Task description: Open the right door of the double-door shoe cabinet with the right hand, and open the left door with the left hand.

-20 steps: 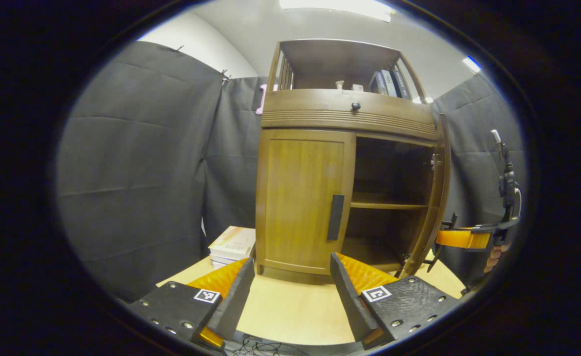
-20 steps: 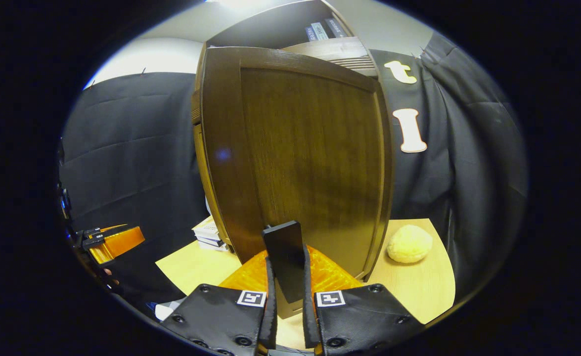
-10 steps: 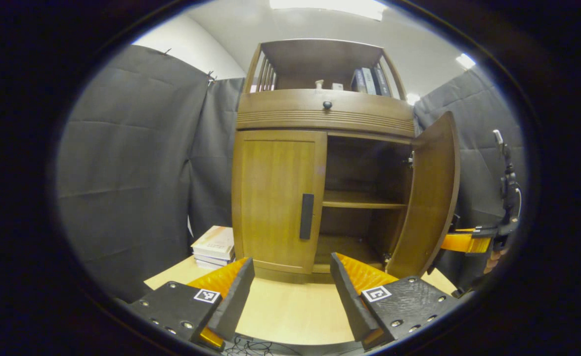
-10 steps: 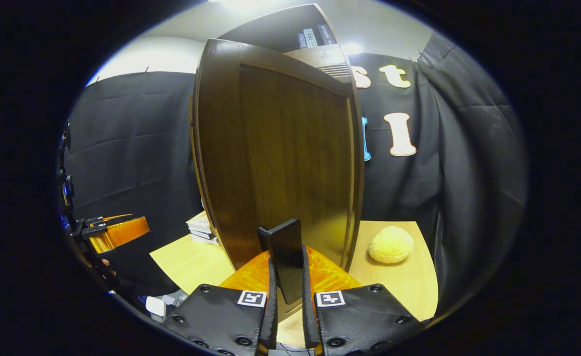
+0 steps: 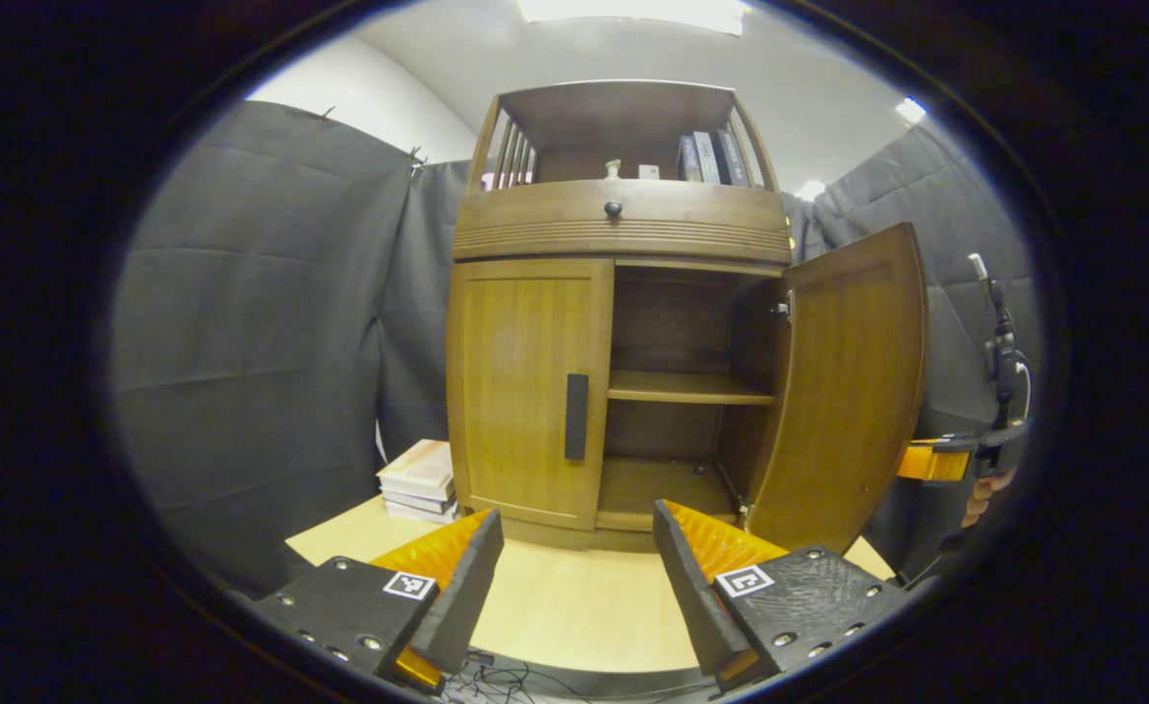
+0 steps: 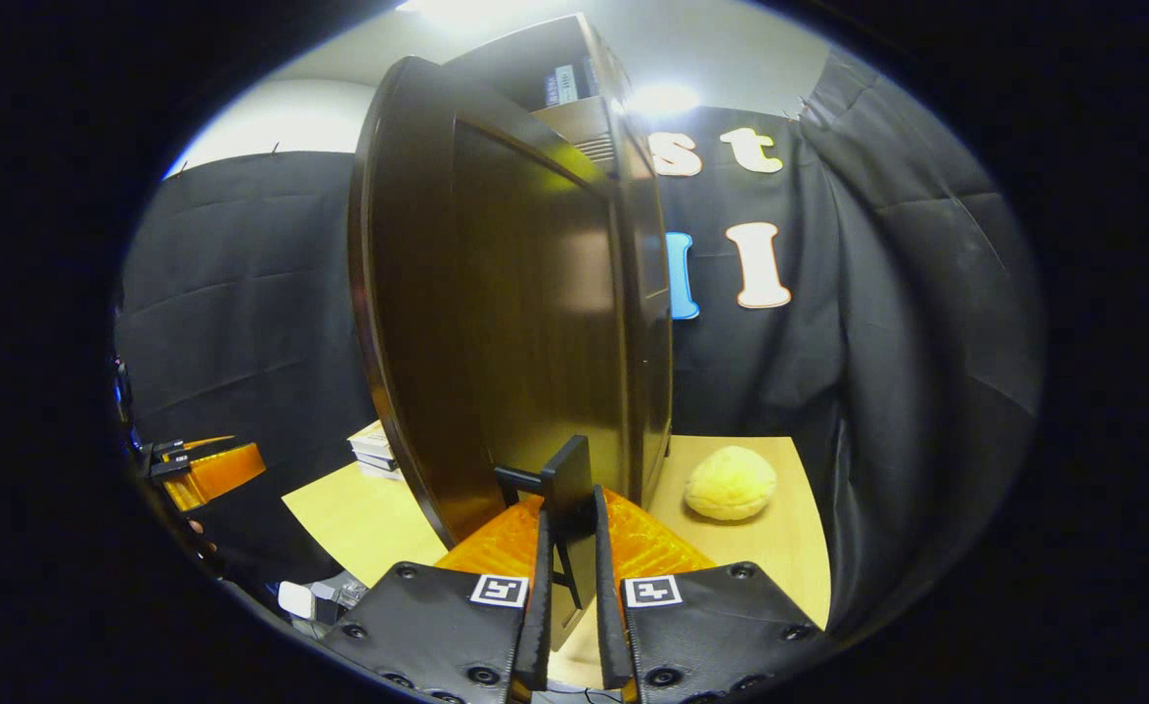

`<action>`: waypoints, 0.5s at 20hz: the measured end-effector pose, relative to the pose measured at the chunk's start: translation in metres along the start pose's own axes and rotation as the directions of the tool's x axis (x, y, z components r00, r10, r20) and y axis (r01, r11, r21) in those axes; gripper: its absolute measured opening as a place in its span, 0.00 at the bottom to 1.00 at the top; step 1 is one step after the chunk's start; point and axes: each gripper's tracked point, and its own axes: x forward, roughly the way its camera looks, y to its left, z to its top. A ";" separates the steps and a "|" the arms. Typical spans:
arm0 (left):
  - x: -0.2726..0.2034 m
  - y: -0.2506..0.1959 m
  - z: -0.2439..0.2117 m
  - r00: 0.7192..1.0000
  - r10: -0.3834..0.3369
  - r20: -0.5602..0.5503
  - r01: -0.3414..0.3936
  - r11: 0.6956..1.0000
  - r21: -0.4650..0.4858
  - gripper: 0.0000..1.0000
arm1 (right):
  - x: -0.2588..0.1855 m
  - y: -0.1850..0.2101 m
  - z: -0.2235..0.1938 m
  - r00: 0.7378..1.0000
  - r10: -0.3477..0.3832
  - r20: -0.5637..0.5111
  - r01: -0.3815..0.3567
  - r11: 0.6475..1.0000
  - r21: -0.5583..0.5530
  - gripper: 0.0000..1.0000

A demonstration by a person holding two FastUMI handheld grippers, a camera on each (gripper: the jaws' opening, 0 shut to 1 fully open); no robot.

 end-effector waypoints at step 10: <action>-0.004 0.002 0.000 1.000 0.021 -0.010 -0.021 1.000 -0.010 0.90 | -0.012 -0.003 -0.011 1.000 -0.018 -0.024 0.019 0.997 0.070 0.17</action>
